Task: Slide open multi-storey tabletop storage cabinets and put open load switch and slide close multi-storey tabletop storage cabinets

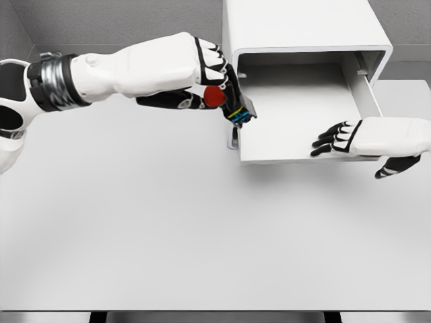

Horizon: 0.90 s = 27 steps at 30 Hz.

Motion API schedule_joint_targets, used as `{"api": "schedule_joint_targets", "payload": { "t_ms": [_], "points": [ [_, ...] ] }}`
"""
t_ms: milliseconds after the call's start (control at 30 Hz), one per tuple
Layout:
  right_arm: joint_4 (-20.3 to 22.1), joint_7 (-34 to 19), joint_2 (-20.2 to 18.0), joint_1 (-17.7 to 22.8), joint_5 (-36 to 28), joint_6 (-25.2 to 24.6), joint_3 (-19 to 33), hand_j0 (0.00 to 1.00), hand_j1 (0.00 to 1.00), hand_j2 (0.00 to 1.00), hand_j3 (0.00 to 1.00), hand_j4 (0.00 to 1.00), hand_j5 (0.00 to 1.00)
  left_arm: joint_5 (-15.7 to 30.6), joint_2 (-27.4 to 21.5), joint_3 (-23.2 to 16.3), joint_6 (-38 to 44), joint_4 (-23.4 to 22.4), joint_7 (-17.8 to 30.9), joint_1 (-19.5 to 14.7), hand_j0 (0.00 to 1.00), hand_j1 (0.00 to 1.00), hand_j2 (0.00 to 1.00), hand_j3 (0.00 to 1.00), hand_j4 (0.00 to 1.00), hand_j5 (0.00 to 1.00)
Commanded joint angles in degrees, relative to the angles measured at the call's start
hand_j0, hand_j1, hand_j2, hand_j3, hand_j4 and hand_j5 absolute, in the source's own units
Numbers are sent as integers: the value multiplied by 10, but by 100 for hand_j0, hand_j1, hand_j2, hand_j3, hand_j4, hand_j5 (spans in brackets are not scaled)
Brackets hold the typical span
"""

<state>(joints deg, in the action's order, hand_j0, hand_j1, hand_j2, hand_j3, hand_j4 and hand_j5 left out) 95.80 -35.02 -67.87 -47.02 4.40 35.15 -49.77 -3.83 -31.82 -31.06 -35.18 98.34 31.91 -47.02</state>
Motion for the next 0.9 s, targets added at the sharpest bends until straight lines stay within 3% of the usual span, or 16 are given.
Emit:
{"api": "schedule_joint_targets", "payload": {
  "t_ms": [0, 367, 500, 667, 867],
  "points": [
    [2, 2, -7, 0, -5, -2, 12, 100, 100, 100, 100, 100, 100, 3, 5, 0, 2, 0, 0, 0, 44, 44, 44, 44, 44, 44],
    [-4, 13, -78, -1, -151, -2, 42, 100, 100, 100, 100, 100, 100, 1, 14, -1, 2, -1, 1, -5, 44, 44, 44, 44, 44, 44],
    [-21, 7, -89, -1, -149, -2, 45, 100, 100, 100, 100, 100, 100, 0, 17, -2, 2, -2, 2, -6, 44, 44, 44, 44, 44, 44],
    [-51, 12, -88, -1, -146, -2, 43, 100, 100, 100, 100, 100, 100, -31, 65, -8, 2, -11, 2, -5, 44, 44, 44, 44, 44, 44],
    [-59, 14, -87, -2, -149, -2, 43, 100, 100, 100, 100, 100, 100, -72, 113, -10, 2, -37, 2, -5, 44, 44, 44, 44, 44, 44]
  ]
}}
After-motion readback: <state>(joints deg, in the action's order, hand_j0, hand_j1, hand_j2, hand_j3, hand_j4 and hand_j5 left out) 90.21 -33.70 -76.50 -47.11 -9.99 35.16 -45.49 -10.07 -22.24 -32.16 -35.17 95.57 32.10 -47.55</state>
